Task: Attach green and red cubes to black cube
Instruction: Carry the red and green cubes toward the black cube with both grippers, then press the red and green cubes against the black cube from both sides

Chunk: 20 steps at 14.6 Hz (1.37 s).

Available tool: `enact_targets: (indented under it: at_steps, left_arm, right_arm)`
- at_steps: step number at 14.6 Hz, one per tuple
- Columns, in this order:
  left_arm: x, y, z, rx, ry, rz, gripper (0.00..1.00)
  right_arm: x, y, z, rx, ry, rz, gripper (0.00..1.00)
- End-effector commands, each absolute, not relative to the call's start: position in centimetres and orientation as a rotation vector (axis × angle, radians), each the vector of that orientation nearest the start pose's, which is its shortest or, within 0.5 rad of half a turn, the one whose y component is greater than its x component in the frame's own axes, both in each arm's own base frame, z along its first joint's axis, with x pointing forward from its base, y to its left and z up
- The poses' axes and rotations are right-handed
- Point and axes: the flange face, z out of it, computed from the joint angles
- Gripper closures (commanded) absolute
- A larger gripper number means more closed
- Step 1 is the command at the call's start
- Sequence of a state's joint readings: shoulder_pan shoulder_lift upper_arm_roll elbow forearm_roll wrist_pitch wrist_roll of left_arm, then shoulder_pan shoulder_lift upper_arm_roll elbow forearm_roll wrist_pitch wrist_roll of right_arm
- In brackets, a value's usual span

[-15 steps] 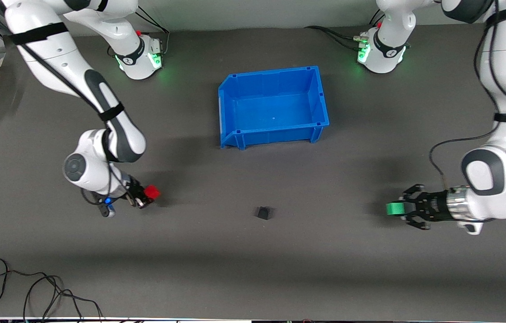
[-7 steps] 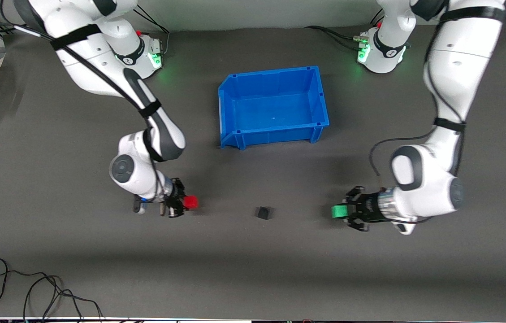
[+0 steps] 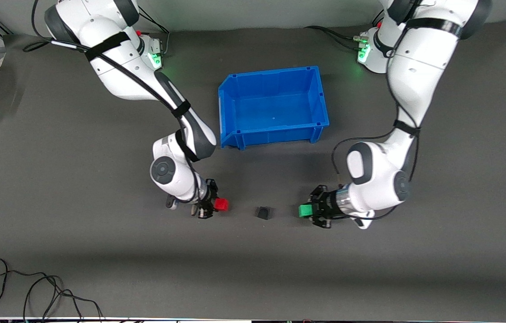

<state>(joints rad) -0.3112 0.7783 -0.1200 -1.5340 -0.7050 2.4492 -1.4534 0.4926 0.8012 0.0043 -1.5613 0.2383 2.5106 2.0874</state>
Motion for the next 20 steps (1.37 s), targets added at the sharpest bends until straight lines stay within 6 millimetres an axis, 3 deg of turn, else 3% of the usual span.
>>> enact_targets:
  at_steps: [1, 3, 6, 14, 20]
  left_arm:
    - [67.0, -32.4, 19.8, 1.859, 1.881, -0.505, 0.81]
    - [67.0, -34.3, 19.1, 1.880, 1.853, -0.505, 0.81]
    - [67.3, -34.8, 18.9, 1.851, 1.867, -0.491, 0.81]
    - [66.1, -36.9, 17.2, 1.829, 1.888, -0.457, 0.80]
    - [65.5, -38.0, 17.3, 1.806, 1.922, -0.477, 0.80]
  right_arm:
    - [64.4, 36.7, 18.8, -1.759, 2.341, 0.173, 1.00]
    - [64.5, 38.5, 18.5, -1.722, 2.350, 0.176, 1.00]
    - [64.5, 40.2, 17.8, -1.691, 2.370, 0.162, 1.00]
    - [66.6, 41.0, 16.4, -1.597, 2.385, 0.153, 1.00]
    - [65.9, 42.2, 16.1, -1.622, 2.372, 0.151, 1.00]
